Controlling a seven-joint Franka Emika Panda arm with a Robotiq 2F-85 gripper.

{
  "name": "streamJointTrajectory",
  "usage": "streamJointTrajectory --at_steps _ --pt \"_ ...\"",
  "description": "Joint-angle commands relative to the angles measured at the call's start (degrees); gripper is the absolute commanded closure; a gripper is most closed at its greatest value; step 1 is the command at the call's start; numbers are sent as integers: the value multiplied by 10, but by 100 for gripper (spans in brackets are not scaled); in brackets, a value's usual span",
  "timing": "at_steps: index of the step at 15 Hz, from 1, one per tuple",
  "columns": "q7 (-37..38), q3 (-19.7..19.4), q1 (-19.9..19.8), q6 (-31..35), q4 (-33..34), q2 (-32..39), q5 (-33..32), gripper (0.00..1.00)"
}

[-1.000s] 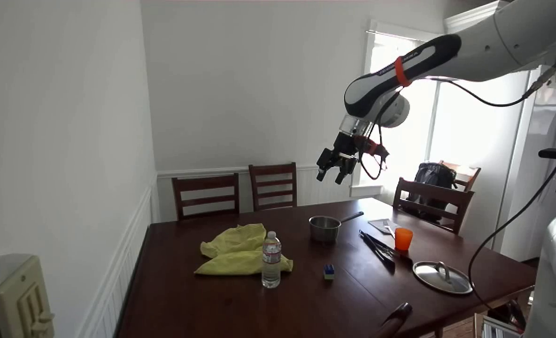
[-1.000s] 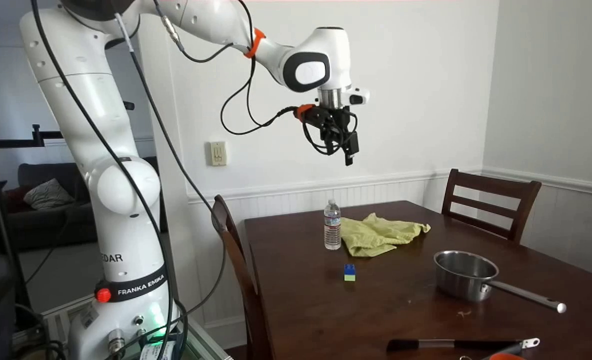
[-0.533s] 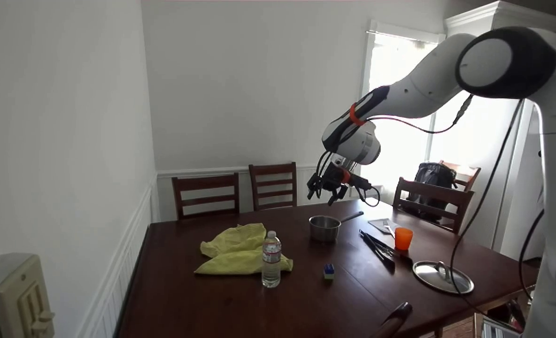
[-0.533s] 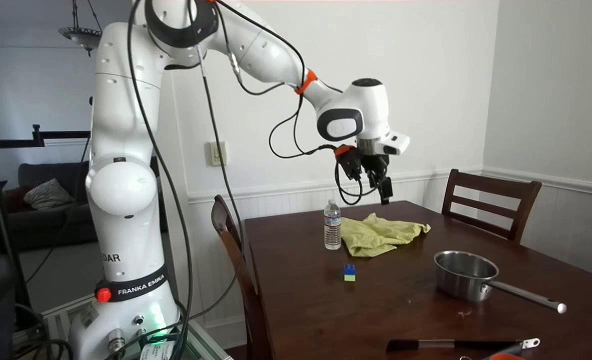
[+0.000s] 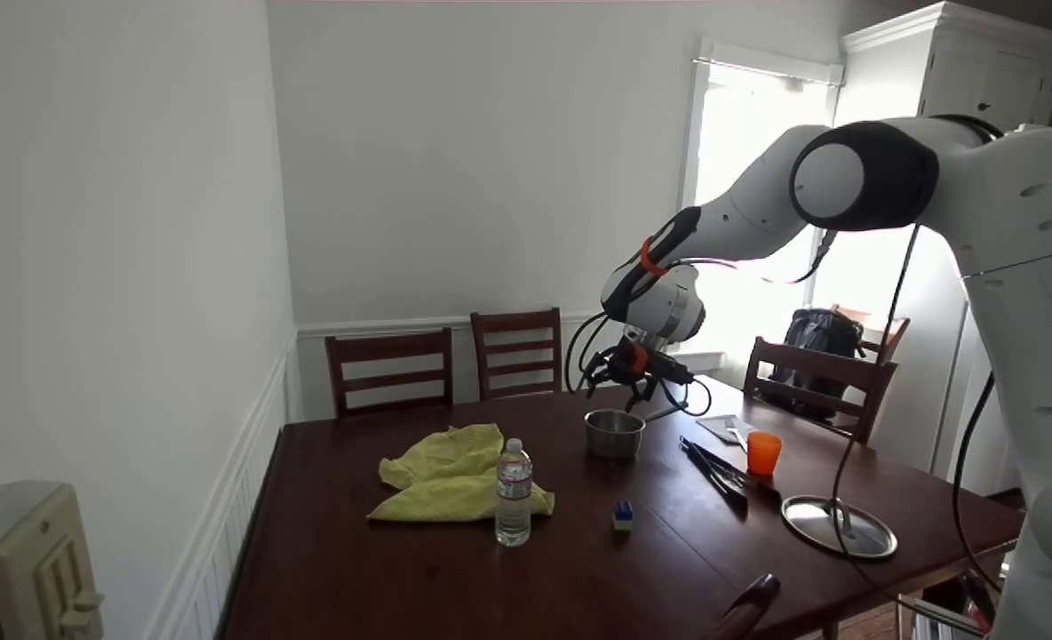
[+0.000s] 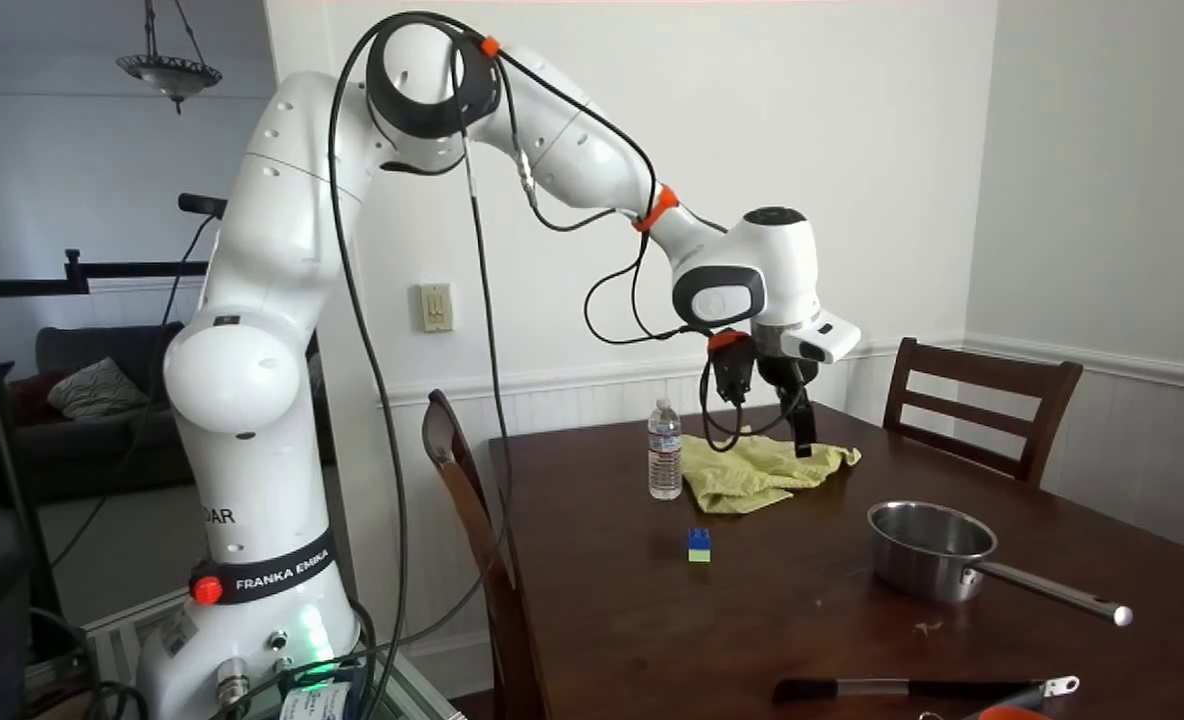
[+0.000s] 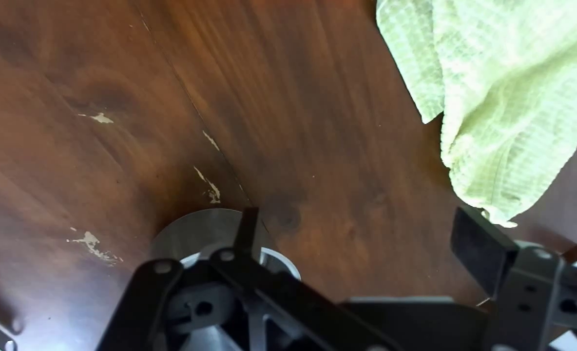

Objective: Straighten the yellow towel

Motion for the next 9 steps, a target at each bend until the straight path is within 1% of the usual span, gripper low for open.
streamJointTrajectory --at_steps 1,3,5,7,9 --pt "102 10 -11 -15 6 15 -12 0" --pt "166 8 -5 -38 41 67 -30 0" --pt "222 11 -3 -68 56 93 -35 0" --pt "274 12 -3 -117 86 129 -46 0" --pt "310 20 -11 -189 125 155 -46 0"
